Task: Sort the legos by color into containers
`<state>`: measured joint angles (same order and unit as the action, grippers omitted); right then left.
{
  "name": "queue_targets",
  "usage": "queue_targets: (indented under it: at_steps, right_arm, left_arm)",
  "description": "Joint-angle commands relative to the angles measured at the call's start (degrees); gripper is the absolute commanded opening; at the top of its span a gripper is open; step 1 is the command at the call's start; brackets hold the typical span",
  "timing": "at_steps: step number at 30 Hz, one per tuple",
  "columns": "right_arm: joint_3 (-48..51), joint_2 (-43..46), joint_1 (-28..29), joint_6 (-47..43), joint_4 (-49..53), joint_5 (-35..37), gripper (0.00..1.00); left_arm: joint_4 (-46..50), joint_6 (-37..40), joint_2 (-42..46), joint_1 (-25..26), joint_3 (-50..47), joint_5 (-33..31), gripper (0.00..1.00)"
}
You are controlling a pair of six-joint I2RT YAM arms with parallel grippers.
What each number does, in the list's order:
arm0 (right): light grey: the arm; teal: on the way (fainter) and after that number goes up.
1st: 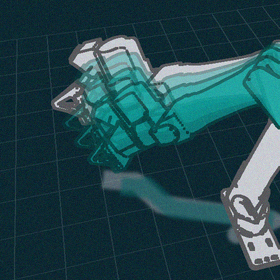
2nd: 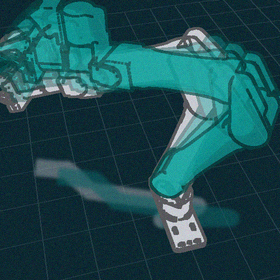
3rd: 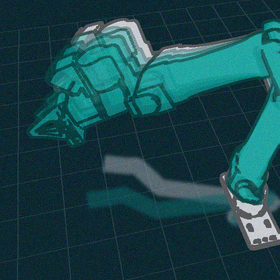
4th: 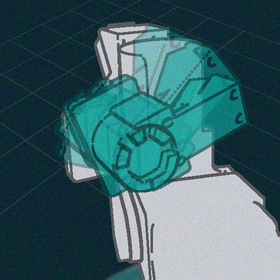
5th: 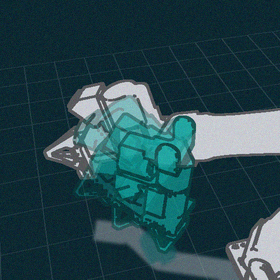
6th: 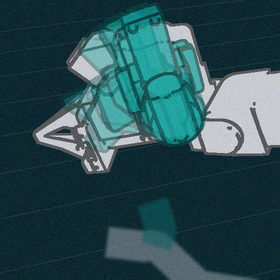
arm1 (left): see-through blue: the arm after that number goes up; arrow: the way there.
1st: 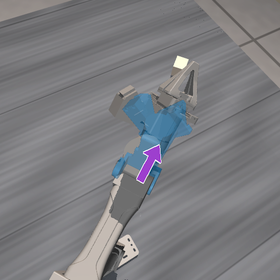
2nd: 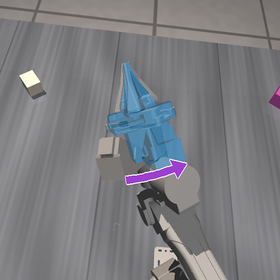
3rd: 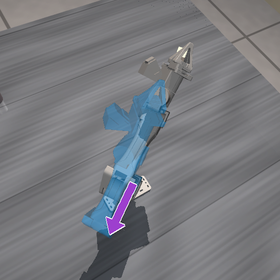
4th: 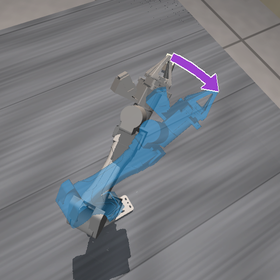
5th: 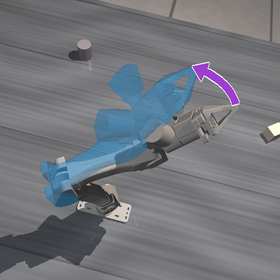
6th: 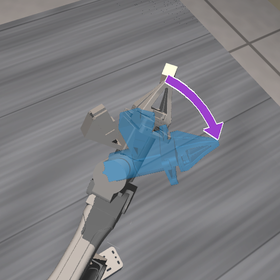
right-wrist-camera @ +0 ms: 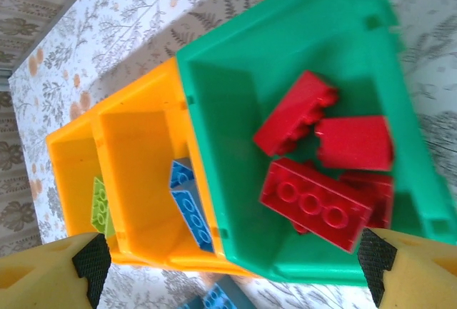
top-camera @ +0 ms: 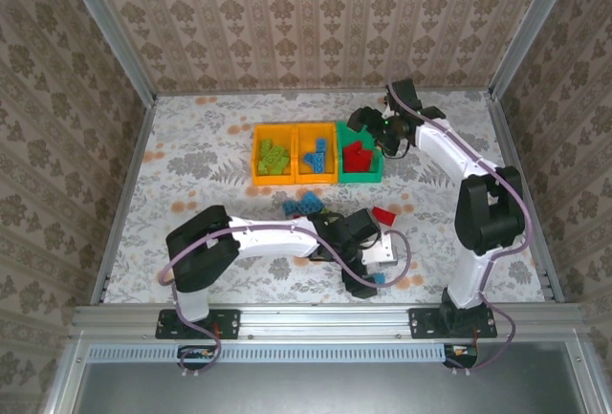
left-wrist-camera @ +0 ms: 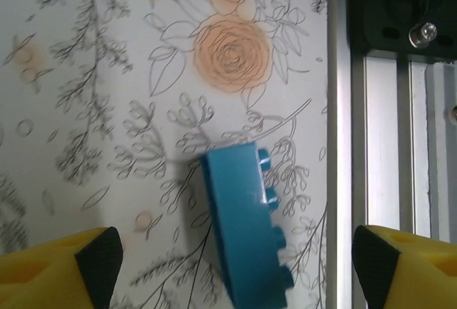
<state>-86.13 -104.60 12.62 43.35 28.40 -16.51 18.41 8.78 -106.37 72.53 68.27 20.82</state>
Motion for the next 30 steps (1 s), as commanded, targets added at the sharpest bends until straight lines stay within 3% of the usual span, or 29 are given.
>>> queue_targets:
  at_steps: [1, 6, 15, 19, 23, 30]
  right_arm:
    - [3.70, 4.52, -1.06, -1.86, 0.12, 1.95, 0.94]
    - [9.71, 9.60, -2.57, -2.22, -0.52, 2.19, 0.95]
    - [15.18, 15.93, -5.30, -2.31, -0.85, 2.44, 0.96]
    - [15.81, 17.12, -5.81, -2.41, -0.65, 2.58, 0.97]
    - [16.32, 17.84, -6.25, -2.48, -0.54, 2.80, 0.97]
    - [17.71, 18.06, -6.65, -1.92, -1.28, 2.54, 0.97]
  left_arm:
    - [1.46, -0.26, -2.38, 1.35, 2.83, 1.27, 0.84]
    - [3.61, -2.47, -6.22, 1.91, 5.46, -0.70, 0.72]
    - [7.58, -2.69, -10.28, 1.40, 8.75, -0.30, 0.60]
    - [8.20, -3.21, -11.14, 0.86, 9.34, -0.16, 0.41]
    - [7.09, -4.46, -10.52, -0.02, 8.06, -0.33, 0.29]
    - [5.63, -4.51, -5.12, -3.45, 5.82, -1.66, 0.22]
